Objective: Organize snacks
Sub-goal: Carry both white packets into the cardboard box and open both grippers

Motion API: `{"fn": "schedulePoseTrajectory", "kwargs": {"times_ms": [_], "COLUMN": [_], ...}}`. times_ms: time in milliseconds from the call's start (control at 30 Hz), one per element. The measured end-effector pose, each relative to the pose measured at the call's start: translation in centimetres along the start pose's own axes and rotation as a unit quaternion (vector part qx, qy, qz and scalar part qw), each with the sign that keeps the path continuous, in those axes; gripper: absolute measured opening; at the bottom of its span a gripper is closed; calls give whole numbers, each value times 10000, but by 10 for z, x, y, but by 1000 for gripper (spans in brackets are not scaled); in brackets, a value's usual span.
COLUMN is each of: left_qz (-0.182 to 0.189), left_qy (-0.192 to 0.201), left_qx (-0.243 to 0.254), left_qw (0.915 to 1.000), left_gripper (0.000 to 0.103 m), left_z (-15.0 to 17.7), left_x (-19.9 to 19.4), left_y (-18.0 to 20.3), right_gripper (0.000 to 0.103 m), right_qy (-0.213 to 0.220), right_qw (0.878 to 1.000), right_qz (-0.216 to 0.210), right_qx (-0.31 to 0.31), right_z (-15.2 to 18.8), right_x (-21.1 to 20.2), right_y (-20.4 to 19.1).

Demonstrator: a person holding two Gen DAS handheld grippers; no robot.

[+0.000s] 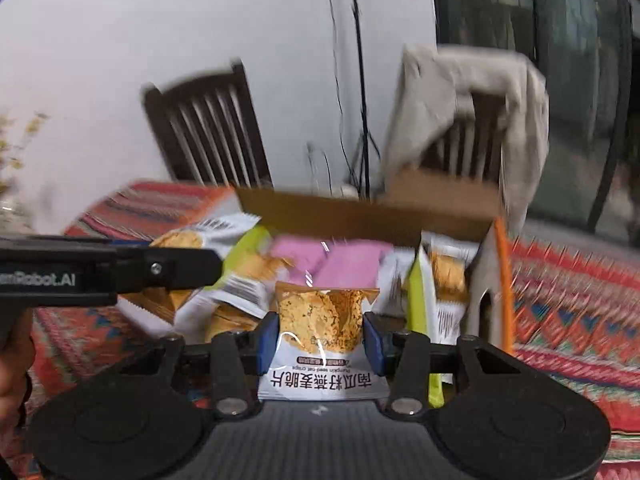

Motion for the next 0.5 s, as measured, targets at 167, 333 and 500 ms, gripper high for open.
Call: {"fn": "schedulePoseTrajectory", "kwargs": {"times_ms": [167,333,500], "left_qz": [-212,-165,-239], "left_qy": [-284,-280,-58], "left_qx": [43,-62,182], "left_qw": [9994,9995,9995], "left_gripper": [50,57,59], "left_z": [13,15,2], "left_x": [38,33,-7], "left_y": [-3,-9,-3], "right_gripper": [52,59,65], "right_qy": [-438,-327,-118], "right_qw": [9980,9990,9992], "right_qz": [419,289,339], "right_qx": [193,125,-187], "right_z": [11,14,1], "right_x": [49,42,12], "right_y": [29,31,23]}}
Point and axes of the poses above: each gripper's, at about its wrist camera, not at the fingertips, and x roughly the way its jaws point, y to its right, z to its underside, the point moved 3 cm from there along x, roughly the way its jaws point, and after that the axes turned 6 degrees about y, right-handed, at the moved point
